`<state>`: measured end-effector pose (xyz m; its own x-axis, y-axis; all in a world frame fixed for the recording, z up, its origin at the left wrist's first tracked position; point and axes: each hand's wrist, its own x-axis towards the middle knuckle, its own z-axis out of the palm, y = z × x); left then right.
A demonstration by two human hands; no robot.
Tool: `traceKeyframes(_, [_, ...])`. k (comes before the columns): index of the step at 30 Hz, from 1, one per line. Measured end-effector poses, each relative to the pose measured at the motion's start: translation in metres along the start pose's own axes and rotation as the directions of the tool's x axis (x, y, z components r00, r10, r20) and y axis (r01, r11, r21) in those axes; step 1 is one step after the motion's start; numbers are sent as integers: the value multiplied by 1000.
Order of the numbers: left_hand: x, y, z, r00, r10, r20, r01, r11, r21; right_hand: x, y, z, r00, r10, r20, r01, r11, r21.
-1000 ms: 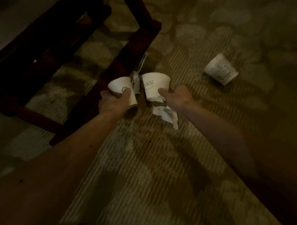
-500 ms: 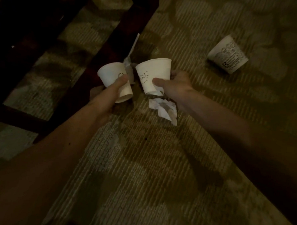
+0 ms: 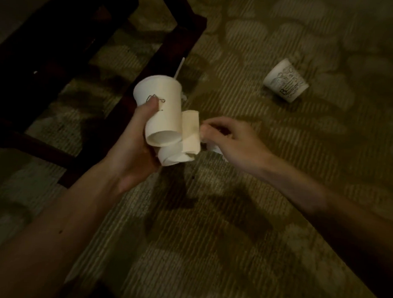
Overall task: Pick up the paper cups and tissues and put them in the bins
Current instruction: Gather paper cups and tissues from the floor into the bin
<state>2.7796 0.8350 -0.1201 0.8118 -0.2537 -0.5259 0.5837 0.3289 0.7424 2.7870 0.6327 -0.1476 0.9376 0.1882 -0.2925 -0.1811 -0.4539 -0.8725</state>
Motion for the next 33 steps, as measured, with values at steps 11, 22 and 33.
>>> traceKeyframes(11, [-34, -6, -44, 988, -33, -153, 40, 998, 48, 6, 55, 33, 969, -247, -14, 162, 678, -717])
traceKeyframes(22, [-25, 8, -52, 980, 0, -197, 14, 997, 70, 80, -9, 50, 947, -234, -221, 148, 926, -348])
traceKeyframes(33, [-16, 25, -55, 978, 3, -208, 7, 999, 44, 175, -32, 100, 963, -71, -259, -137, 700, -700])
